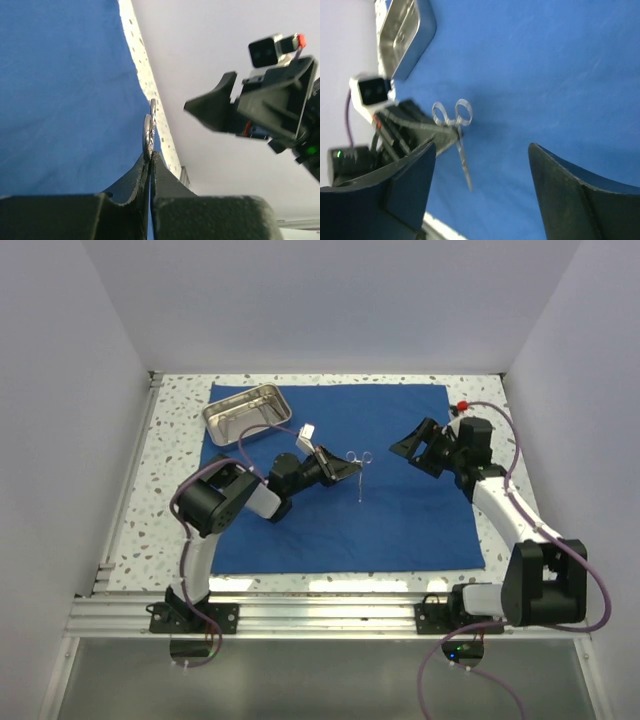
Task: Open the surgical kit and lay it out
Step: Place the medical item in the surgical kit.
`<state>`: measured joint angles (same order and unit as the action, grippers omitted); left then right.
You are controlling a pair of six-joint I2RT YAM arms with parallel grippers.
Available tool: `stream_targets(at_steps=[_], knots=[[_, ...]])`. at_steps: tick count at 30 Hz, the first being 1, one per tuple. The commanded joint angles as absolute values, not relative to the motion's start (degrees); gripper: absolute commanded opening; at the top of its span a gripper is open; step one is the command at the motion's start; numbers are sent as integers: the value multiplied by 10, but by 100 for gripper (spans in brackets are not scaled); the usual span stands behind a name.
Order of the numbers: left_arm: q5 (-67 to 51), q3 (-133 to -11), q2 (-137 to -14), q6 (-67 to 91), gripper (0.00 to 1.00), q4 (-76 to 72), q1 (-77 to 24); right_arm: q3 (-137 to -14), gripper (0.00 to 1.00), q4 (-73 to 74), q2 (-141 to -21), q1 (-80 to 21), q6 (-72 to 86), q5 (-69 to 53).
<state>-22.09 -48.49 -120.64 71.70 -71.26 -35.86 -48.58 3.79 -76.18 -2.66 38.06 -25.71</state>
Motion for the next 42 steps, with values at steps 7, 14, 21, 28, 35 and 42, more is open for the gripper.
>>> stream_targets(at_steps=[7,14,21,28,35,42], knots=[[-271,-583,-1283,843,0,-901,-357,-389,54,-89,-667,-62,459,-366],[-280,-604,-1305,905,0,-963,-358,-375,54,-106,-721,-74,450,-363],[-283,-609,-1288,899,0,-945,-359,-378,51,-81,-766,-84,425,-314],[-251,-676,-1336,905,0,-923,-400,-400,51,43,-704,-85,369,-201],[-241,-733,-1360,899,0,-888,-433,-401,50,64,-690,-85,357,-200],[-237,-728,-1356,901,0,-891,-437,-403,33,69,-681,-85,355,-196]])
